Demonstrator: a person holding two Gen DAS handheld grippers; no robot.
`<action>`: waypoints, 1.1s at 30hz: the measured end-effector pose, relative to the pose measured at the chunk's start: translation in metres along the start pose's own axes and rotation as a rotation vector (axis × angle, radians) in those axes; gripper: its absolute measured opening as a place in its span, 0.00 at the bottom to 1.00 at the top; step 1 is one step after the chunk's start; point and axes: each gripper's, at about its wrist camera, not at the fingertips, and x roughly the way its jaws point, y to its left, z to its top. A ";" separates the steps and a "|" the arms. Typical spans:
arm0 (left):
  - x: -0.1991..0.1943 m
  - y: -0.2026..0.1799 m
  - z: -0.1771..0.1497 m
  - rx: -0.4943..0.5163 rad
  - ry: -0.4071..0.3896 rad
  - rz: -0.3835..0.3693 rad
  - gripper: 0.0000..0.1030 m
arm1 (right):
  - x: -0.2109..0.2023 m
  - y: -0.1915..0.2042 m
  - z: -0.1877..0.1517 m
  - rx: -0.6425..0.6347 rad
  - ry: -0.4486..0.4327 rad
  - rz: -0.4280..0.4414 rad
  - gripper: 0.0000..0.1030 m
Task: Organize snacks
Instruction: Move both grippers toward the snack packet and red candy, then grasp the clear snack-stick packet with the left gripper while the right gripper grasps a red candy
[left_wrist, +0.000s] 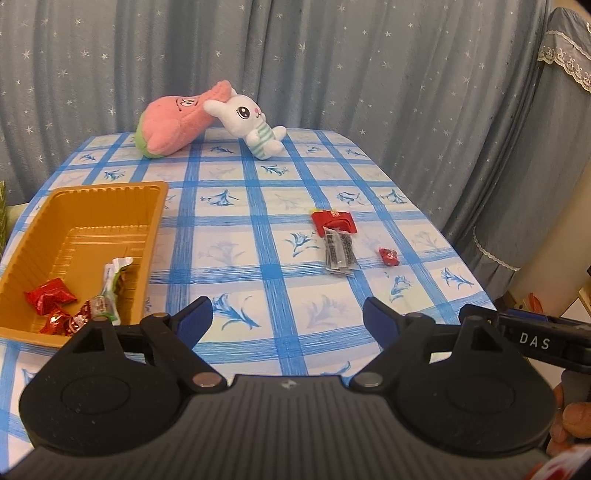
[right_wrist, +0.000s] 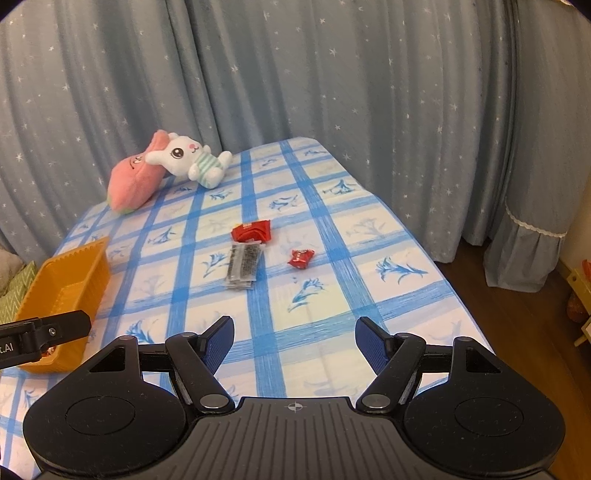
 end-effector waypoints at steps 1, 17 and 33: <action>0.003 -0.001 0.001 0.000 0.002 -0.001 0.84 | 0.003 -0.002 0.000 0.003 0.003 -0.003 0.70; 0.069 -0.008 0.016 -0.010 0.019 0.011 0.84 | 0.061 -0.021 0.022 -0.010 -0.011 -0.013 0.70; 0.142 -0.004 0.027 -0.020 0.035 0.003 0.84 | 0.160 -0.019 0.047 -0.050 -0.033 0.020 0.56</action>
